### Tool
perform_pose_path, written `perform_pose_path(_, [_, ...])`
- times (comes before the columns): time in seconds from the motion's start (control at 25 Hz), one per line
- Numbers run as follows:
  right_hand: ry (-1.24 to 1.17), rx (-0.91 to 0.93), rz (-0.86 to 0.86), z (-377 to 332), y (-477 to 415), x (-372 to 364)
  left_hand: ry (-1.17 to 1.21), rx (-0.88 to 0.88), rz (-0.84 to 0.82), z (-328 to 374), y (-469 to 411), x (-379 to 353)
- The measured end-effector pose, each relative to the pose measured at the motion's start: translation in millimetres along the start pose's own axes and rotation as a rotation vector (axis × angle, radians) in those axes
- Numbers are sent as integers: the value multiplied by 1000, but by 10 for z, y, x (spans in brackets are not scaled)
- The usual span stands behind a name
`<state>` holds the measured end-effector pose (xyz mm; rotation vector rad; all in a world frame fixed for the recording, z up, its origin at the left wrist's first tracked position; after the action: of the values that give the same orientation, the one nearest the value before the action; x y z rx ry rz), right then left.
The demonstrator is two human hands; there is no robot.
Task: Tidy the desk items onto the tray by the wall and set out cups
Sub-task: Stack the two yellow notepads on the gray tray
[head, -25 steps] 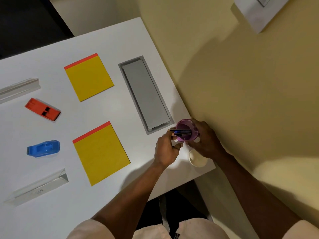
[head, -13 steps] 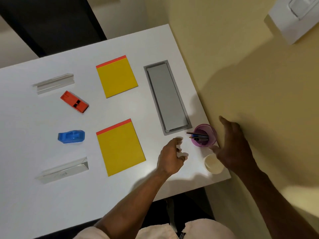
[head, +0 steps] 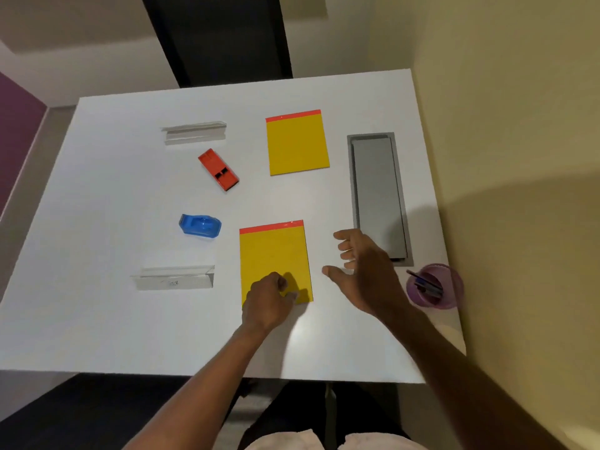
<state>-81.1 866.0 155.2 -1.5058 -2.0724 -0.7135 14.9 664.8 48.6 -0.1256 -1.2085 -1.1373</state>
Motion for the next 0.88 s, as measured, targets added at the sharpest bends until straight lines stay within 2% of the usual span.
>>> perform_pose_path(0.2, [110,-80,-179,148,-192,-939,-8,52,51,-354,-416,328])
perform_pose_path(0.48, [142,-319,-87,460,-426,-1409,32,94,62,-610,-652,367])
perform_pose_path(0.64, [42,-485,-42,614,-468,-1509,105,125,94,-634,-741,350])
perform_pose_path(0.88, [-123,-634,-28,718,-505,-1557,206,280,72,-748,-896,278])
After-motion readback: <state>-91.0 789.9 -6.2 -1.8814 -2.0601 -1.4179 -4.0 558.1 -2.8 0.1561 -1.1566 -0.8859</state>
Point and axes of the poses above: each hand's wrist, its own y-axis away from the middle knuckle, its own x-axis out of the back of the hand, z = x × y, the point moved 7 cm from there along -y, towards the middle knuckle, and after that the axes turned 8 degrees about z, right-handed, at the moved point
